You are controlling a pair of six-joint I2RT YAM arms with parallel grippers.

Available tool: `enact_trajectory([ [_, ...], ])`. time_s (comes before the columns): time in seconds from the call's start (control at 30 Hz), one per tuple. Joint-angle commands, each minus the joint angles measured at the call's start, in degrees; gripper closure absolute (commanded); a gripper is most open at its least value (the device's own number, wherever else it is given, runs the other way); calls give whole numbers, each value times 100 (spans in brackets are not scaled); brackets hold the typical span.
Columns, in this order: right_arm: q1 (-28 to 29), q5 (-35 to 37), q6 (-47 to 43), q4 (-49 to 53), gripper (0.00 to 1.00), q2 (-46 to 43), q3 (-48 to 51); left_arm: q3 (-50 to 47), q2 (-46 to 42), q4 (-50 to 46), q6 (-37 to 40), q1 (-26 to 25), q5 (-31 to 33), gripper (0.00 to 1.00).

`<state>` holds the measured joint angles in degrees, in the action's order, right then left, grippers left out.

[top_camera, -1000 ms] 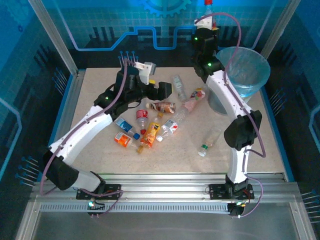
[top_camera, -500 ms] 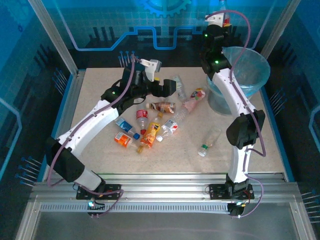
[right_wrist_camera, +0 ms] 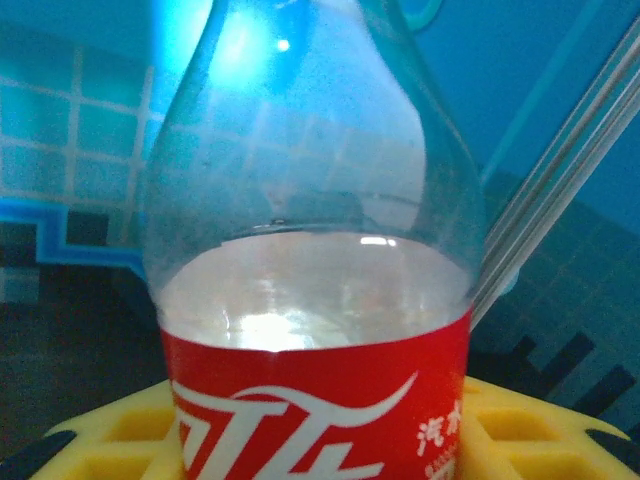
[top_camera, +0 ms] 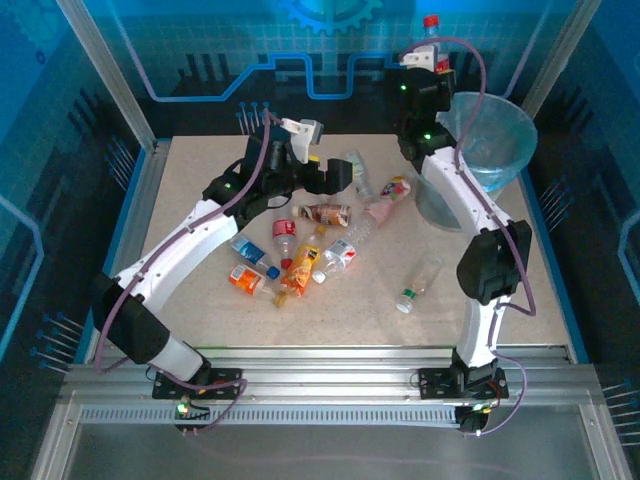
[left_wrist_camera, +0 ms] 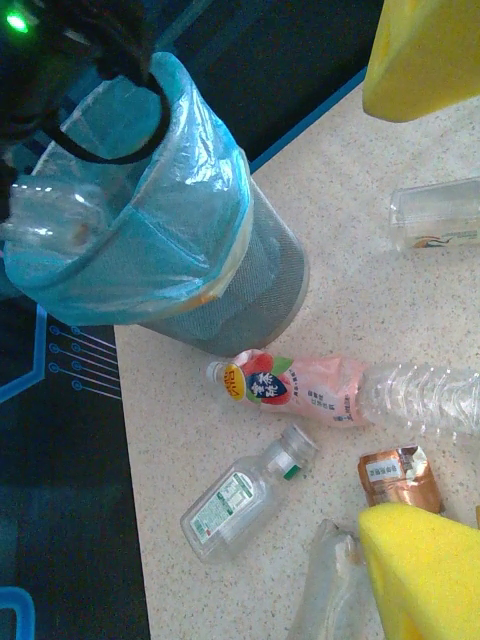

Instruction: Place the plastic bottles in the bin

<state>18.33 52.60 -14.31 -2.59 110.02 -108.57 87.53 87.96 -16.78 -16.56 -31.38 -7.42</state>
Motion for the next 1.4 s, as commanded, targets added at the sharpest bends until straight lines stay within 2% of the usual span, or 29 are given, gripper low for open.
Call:
enact_trajectory([
  [0.0,100,181,454,-211,53,-390,234,115,7,43,-93,-30,-145,2],
  [0.13,96,245,581,-22,48,-403,258,100,-12,8,-102,-27,-155,1],
  [0.37,92,233,1039,473,27,-444,133,71,-60,-1,-81,-29,-110,2],
  [0.47,90,243,1136,637,22,-464,65,50,-82,-1,-58,-27,-89,1],
  [0.87,110,-87,1652,1134,20,-732,107,-85,-210,-6,-67,-34,-17,1],
  [1.13,367,-899,2090,2013,21,-896,-212,-104,-387,-162,-7,-29,80,1],
  [1.37,900,-1702,2018,3343,21,-824,-1134,-281,-874,-671,184,-30,381,1],
])
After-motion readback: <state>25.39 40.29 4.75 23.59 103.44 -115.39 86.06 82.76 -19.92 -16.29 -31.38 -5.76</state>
